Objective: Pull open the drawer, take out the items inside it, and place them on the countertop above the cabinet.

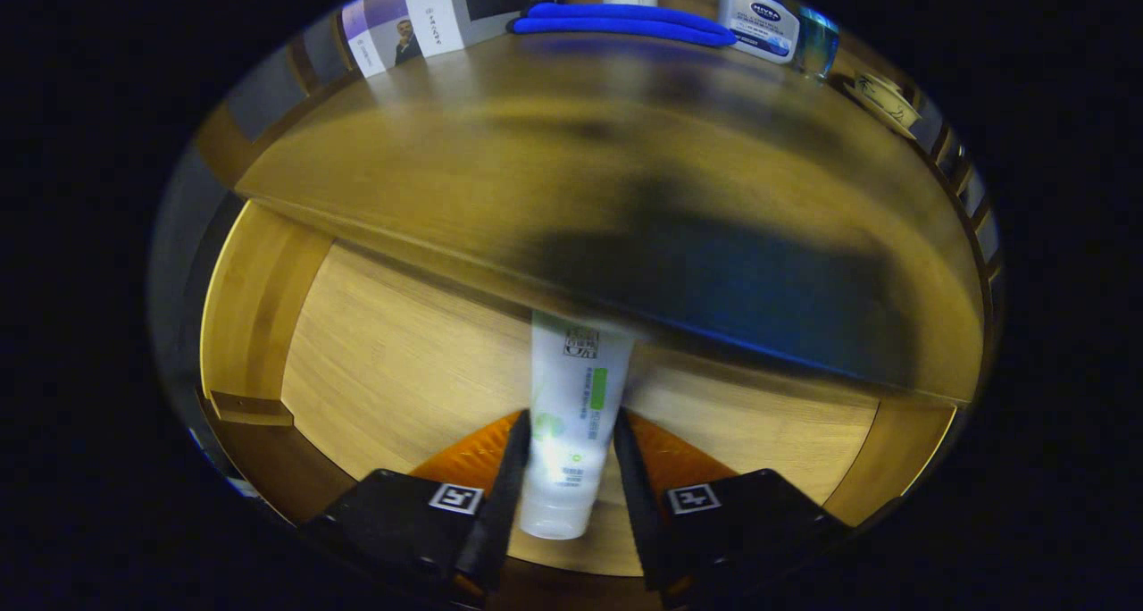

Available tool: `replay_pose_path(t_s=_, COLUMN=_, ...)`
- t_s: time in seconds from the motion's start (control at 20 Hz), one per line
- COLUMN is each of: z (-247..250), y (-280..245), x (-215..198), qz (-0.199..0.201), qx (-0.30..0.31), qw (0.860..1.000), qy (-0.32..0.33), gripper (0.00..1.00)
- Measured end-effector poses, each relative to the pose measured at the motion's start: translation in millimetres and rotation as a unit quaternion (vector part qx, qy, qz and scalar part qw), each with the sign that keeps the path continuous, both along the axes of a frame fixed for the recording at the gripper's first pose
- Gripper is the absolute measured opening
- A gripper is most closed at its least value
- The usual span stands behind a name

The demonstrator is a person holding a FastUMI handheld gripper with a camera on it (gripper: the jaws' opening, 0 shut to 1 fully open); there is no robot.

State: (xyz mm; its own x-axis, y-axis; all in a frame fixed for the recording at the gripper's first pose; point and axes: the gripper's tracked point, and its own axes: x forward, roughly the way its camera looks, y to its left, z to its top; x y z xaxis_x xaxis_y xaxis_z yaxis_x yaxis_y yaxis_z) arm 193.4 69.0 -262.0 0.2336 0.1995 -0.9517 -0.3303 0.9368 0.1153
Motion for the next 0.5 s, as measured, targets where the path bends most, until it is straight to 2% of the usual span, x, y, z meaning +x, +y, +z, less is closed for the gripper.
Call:
replay_pose_path(t_s=0.1, z=8, y=7, x=-8, qz=0.003, qx=0.020, qw=1.000, qy=0.014, gripper=0.47)
replay_pose_path(t_s=0.5, z=47, y=23, x=-25, qz=0.025, qx=0.074, qw=0.997, qy=-0.008, gripper=0.47)
